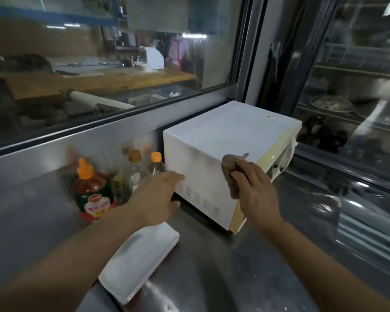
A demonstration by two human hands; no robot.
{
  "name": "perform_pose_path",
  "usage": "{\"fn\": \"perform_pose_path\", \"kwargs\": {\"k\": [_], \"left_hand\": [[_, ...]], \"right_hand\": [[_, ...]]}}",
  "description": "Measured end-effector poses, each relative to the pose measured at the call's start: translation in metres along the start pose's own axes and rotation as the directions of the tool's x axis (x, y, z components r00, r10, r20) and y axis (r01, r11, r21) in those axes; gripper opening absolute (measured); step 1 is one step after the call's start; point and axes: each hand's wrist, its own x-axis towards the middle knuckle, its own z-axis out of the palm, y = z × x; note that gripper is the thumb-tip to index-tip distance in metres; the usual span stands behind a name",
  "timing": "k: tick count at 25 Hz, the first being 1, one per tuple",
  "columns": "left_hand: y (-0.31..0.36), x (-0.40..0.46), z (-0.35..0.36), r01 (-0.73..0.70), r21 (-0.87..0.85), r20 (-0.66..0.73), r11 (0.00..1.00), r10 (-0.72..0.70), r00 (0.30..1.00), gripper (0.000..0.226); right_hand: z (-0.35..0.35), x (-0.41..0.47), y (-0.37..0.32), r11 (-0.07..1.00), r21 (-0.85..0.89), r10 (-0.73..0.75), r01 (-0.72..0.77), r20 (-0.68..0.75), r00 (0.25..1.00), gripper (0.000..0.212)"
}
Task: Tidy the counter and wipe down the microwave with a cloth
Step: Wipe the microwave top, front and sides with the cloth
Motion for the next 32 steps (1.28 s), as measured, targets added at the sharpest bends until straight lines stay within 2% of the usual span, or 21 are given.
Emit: {"fn": "perform_pose_path", "kwargs": {"k": [2, 5, 9, 11, 15, 18, 21, 23, 25, 28, 30, 32], "left_hand": [[-0.010, 0.020, 0.005, -0.029, 0.024, -0.002, 0.999, 0.029, 1.000, 0.063], [-0.034, 0.055, 0.011, -0.066, 0.067, -0.022, 0.996, 0.067, 0.997, 0.067], [-0.063, 0.098, 0.013, -0.117, 0.153, -0.077, 0.981, 0.130, 0.989, 0.074], [-0.073, 0.117, 0.013, -0.118, 0.182, -0.091, 0.976, 0.137, 0.986, 0.077], [-0.093, 0.141, 0.022, -0.184, 0.118, -0.149, 0.976, 0.200, 0.968, 0.078], [-0.105, 0.151, 0.030, -0.247, 0.040, -0.225, 0.968, 0.249, 0.942, 0.078], [-0.109, 0.154, 0.031, -0.263, 0.028, -0.197, 0.964, 0.263, 0.944, 0.079], [-0.111, 0.153, 0.027, -0.265, 0.077, -0.165, 0.961, 0.274, 0.947, 0.079], [-0.111, 0.152, 0.020, -0.280, 0.119, -0.121, 0.953, 0.293, 0.948, 0.078], [-0.113, 0.157, 0.008, -0.279, 0.117, -0.059, 0.953, 0.287, 0.956, 0.076], [-0.116, 0.163, 0.004, -0.273, 0.141, -0.028, 0.952, 0.279, 0.960, 0.076], [-0.121, 0.167, 0.003, -0.259, 0.144, -0.022, 0.955, 0.265, 0.964, 0.076]], "right_hand": [[0.021, -0.004, 0.011, 0.987, -0.136, -0.071, 0.082, 0.079, 0.994, 0.035], [0.045, -0.010, 0.017, 0.957, -0.264, -0.107, 0.124, 0.078, 0.991, 0.049], [0.048, -0.008, 0.025, 0.946, -0.299, -0.128, 0.123, 0.002, 0.992, 0.044], [0.046, -0.001, 0.024, 0.930, -0.346, -0.137, 0.125, -0.009, 0.991, 0.048], [0.066, -0.002, 0.016, 0.886, -0.436, -0.156, 0.157, 0.038, 0.987, 0.053], [0.097, -0.030, 0.017, 0.819, -0.503, -0.237, 0.278, 0.144, 0.961, 0.056], [0.125, -0.070, 0.004, 0.747, -0.438, -0.310, 0.500, 0.435, 0.845, 0.063], [0.124, -0.078, -0.004, 0.728, -0.430, -0.288, 0.534, 0.516, 0.807, 0.059], [0.114, -0.062, -0.005, 0.746, -0.460, -0.264, 0.482, 0.460, 0.848, 0.057], [0.099, -0.004, -0.005, 0.805, -0.541, -0.171, 0.243, 0.180, 0.969, 0.055], [0.110, 0.022, -0.009, 0.844, -0.523, -0.117, 0.118, 0.034, 0.993, 0.053], [0.136, 0.015, -0.020, 0.850, -0.492, -0.161, 0.186, 0.093, 0.983, 0.053]]}}
